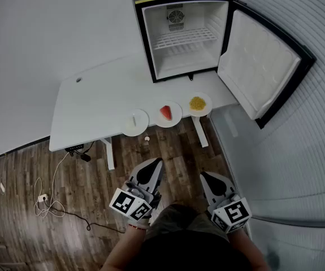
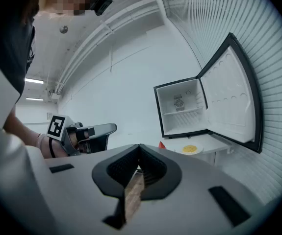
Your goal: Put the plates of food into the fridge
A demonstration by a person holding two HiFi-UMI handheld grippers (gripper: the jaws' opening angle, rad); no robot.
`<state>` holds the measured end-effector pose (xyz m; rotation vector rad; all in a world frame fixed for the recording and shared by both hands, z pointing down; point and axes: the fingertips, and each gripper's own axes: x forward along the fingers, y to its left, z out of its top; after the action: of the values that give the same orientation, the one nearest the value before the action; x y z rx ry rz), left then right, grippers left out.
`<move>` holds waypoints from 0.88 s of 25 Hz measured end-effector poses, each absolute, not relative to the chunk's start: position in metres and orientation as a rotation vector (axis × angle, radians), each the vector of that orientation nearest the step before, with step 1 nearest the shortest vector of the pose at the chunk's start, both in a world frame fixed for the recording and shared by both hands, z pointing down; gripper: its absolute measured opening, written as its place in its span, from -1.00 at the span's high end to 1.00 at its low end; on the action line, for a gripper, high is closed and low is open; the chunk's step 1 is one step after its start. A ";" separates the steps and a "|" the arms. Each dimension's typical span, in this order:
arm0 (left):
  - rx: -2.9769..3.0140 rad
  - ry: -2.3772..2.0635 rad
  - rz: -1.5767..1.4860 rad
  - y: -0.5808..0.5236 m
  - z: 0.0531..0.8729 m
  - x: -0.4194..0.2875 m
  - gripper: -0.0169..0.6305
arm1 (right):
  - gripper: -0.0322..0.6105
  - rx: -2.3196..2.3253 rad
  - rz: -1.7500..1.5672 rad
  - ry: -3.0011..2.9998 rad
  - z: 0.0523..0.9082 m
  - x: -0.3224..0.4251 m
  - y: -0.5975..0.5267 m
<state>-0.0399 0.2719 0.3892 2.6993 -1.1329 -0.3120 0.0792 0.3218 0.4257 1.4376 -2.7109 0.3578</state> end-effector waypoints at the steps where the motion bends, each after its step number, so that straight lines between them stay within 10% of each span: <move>1: 2.699 -1.132 -0.313 0.272 0.389 -0.039 0.93 | 0.88 1.434 0.348 -2.708 0.428 0.080 0.322; 22: 2.638 -1.197 -0.290 0.272 0.410 -0.024 0.93 | 0.88 1.396 0.402 -2.714 0.445 0.095 0.331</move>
<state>-0.0239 0.2721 0.4102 2.6376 -1.1969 -0.2898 0.0950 0.3312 0.4448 1.3957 -2.7138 0.4020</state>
